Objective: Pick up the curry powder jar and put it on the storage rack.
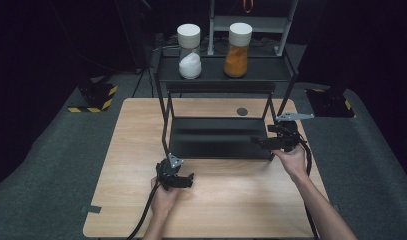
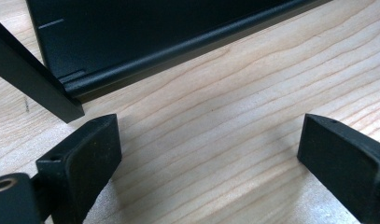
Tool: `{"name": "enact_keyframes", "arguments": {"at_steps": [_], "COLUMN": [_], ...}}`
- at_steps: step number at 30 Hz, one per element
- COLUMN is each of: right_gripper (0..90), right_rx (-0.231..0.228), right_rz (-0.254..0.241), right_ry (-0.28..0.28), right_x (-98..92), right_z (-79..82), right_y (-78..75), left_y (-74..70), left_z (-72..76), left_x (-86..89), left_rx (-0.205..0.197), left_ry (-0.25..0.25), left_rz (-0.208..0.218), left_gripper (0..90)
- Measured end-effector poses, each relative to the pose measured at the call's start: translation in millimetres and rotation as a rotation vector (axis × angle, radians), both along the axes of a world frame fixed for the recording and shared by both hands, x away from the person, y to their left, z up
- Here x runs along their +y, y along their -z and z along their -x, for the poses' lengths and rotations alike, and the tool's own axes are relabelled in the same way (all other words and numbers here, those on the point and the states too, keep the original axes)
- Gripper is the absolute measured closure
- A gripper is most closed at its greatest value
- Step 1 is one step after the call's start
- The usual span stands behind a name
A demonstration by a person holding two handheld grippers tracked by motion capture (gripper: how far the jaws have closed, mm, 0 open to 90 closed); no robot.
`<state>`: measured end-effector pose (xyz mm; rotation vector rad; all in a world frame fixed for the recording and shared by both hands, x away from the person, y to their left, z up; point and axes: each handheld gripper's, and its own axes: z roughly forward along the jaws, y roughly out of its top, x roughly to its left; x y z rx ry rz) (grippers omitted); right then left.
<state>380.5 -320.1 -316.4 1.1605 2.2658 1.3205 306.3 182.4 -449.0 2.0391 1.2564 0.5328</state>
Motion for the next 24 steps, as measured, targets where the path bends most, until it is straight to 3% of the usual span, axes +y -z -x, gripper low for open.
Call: {"name": "enact_keyframes", "arguments": {"at_steps": [24], "right_gripper": [7.7], "right_rx": [0.003], "right_rz": [0.039], "right_ry": [0.014], "right_x": [7.1], "right_z": [14.6], "right_y": [40.4], "left_y": [0.0], "left_z": [0.0], "left_x": [0.0], "left_rx": [0.000], "left_ry": [0.000], "left_rz": [0.000], "left_gripper": [6.1]}}
